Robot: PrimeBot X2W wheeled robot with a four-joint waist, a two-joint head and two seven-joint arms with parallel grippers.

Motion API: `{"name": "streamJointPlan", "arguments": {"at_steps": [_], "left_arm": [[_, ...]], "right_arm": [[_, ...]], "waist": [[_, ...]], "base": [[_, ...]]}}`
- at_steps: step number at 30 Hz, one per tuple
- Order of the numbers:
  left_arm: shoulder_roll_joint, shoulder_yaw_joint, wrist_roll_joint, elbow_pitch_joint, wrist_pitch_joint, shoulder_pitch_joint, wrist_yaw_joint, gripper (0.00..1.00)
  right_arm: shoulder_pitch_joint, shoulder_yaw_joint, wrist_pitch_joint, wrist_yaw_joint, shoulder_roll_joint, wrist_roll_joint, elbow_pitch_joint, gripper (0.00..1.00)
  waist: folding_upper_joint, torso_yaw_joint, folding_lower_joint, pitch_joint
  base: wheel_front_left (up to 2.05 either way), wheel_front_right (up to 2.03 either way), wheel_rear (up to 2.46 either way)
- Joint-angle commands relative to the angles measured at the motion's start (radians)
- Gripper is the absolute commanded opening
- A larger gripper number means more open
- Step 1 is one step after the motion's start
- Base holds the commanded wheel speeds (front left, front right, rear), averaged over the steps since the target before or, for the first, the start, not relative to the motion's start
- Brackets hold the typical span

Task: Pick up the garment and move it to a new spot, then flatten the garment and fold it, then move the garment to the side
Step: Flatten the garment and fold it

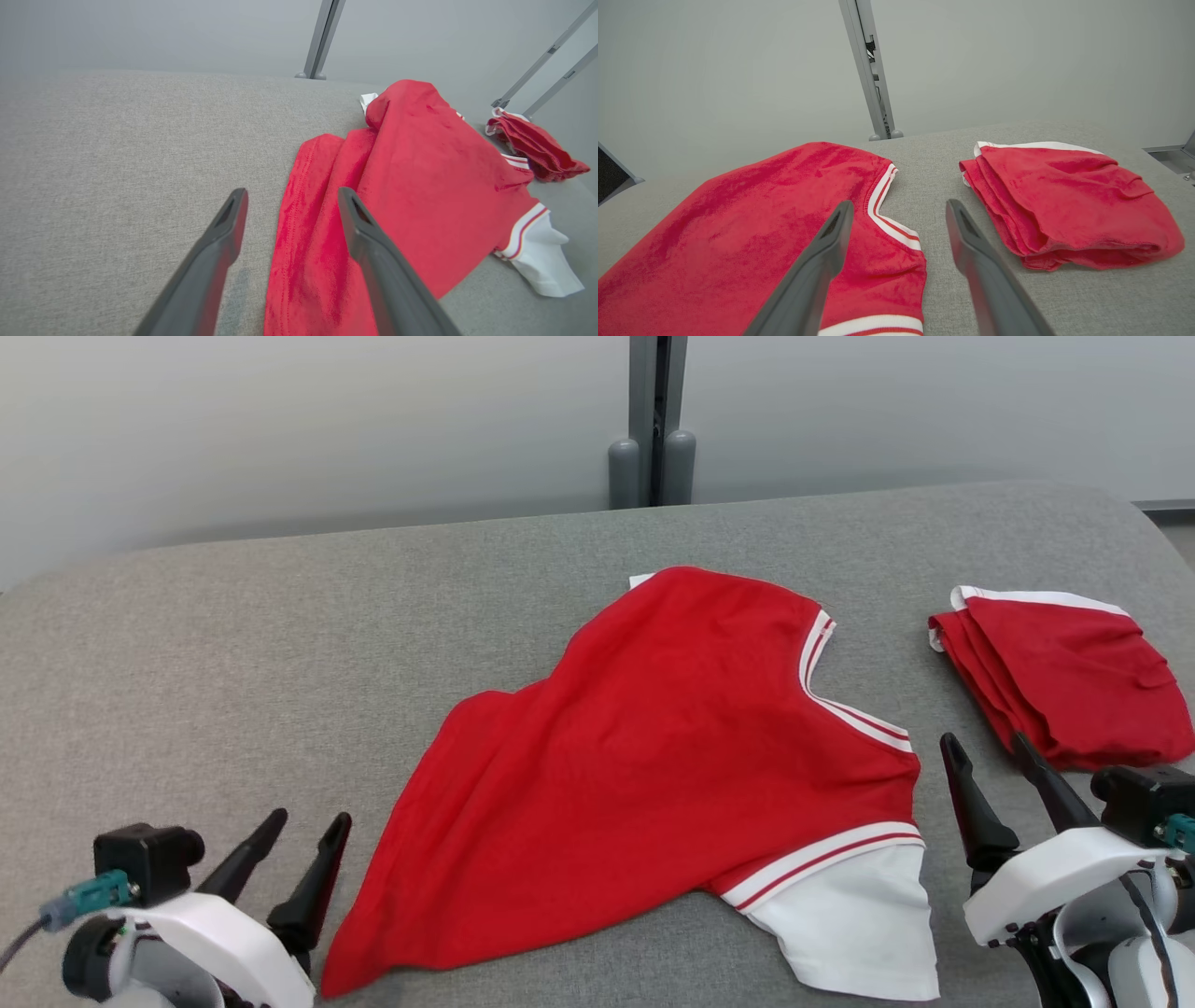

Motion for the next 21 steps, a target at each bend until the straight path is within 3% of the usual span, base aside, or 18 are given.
{"name": "streamJointPlan", "arguments": {"at_steps": [1, 5, 13, 21], "left_arm": [[-0.024, 0.008, 0.001, 0.003, -0.036, 0.033, 0.010, 1.00], [-0.077, 0.043, 0.043, 0.027, -0.091, 0.054, 0.035, 1.00], [-0.190, 0.178, 0.179, 0.049, -0.105, 0.093, 0.034, 1.00], [-0.281, 0.291, 0.289, 0.074, -0.104, 0.134, -0.031, 1.00]], "right_arm": [[-0.010, 0.001, 0.004, 0.000, -0.014, -0.008, 0.014, 1.00], [-0.032, 0.038, 0.028, 0.000, -0.037, -0.020, 0.055, 1.00], [-0.118, 0.119, 0.079, 0.000, -0.062, -0.053, 0.165, 1.00], [-0.295, 0.177, 0.194, 0.000, -0.078, -0.046, 0.383, 1.00]], "waist": [[0.0000, 0.015, 0.0000, -0.005], [0.0000, 0.041, 0.0000, -0.011], [0.0000, 0.085, 0.0000, -0.019], [0.0000, 0.133, 0.0000, 0.011]], "base": [[0.00, 0.00, 0.00], [0.00, 0.00, 0.00], [0.00, 0.00, 0.00], [0.00, 0.00, 0.00]]}}
